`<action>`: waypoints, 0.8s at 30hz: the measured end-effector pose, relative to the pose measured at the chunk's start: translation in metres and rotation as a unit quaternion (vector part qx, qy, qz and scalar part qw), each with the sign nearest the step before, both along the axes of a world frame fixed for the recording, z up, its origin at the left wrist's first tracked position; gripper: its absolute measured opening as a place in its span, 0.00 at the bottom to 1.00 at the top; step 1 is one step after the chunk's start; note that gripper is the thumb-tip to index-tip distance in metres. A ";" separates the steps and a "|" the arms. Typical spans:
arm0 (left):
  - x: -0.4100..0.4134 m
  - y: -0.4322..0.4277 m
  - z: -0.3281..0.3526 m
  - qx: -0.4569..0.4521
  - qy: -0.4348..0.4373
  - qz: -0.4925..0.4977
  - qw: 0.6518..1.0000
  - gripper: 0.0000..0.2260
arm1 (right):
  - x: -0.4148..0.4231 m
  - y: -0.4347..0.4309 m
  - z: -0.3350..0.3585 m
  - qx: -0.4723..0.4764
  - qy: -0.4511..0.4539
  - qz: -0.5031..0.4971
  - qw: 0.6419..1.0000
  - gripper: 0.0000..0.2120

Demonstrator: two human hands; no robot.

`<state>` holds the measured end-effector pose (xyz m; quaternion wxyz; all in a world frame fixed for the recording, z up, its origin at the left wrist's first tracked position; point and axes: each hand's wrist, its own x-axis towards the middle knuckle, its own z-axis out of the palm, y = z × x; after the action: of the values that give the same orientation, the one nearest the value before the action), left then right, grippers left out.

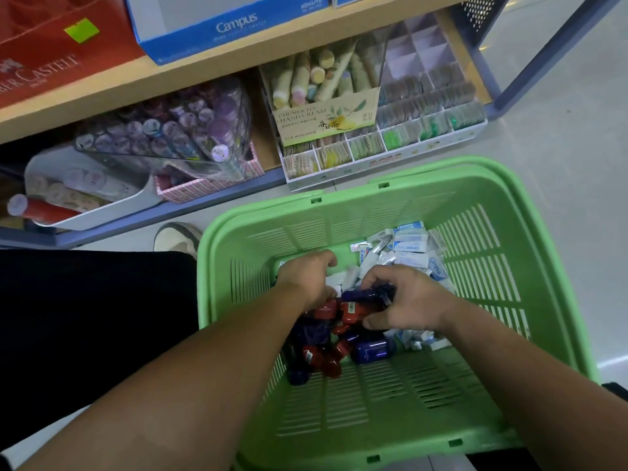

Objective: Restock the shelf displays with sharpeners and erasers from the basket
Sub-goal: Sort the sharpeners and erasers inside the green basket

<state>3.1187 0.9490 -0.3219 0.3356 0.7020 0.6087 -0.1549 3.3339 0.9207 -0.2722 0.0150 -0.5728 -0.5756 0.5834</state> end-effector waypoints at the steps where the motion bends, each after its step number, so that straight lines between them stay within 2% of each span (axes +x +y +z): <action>1: 0.000 0.000 0.001 -0.003 0.017 -0.028 0.999 0.18 | 0.000 0.000 0.001 -0.001 -0.001 -0.006 1.000 0.18; 4: 0.003 0.001 0.002 -0.013 0.045 -0.064 0.997 0.13 | -0.002 -0.001 0.002 -0.005 -0.006 -0.011 1.000 0.19; 7: 0.003 0.004 0.004 -0.059 0.037 -0.033 0.997 0.15 | -0.002 -0.002 0.002 -0.008 -0.005 -0.017 1.000 0.20; 10: 0.002 0.006 0.006 -0.112 0.037 -0.047 0.992 0.17 | 0.000 -0.004 -0.001 -0.003 -0.001 -0.033 0.999 0.22; 14: 0.005 0.005 0.010 -0.117 0.054 -0.077 0.989 0.15 | 0.004 -0.004 -0.004 -0.012 0.001 -0.040 0.999 0.23; 20: 0.004 0.002 0.009 -0.109 0.032 -0.030 0.993 0.14 | 0.007 -0.007 -0.009 -0.016 -0.010 -0.043 0.999 0.25; 24: 0.000 0.006 0.011 -0.131 -0.024 0.041 0.990 0.12 | 0.005 -0.004 -0.009 -0.018 -0.020 -0.041 0.999 0.25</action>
<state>3.1190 0.9546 -0.3105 0.4451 0.6303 0.6030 -0.2026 3.3389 0.9165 -0.2814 0.0173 -0.6075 -0.5414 0.5810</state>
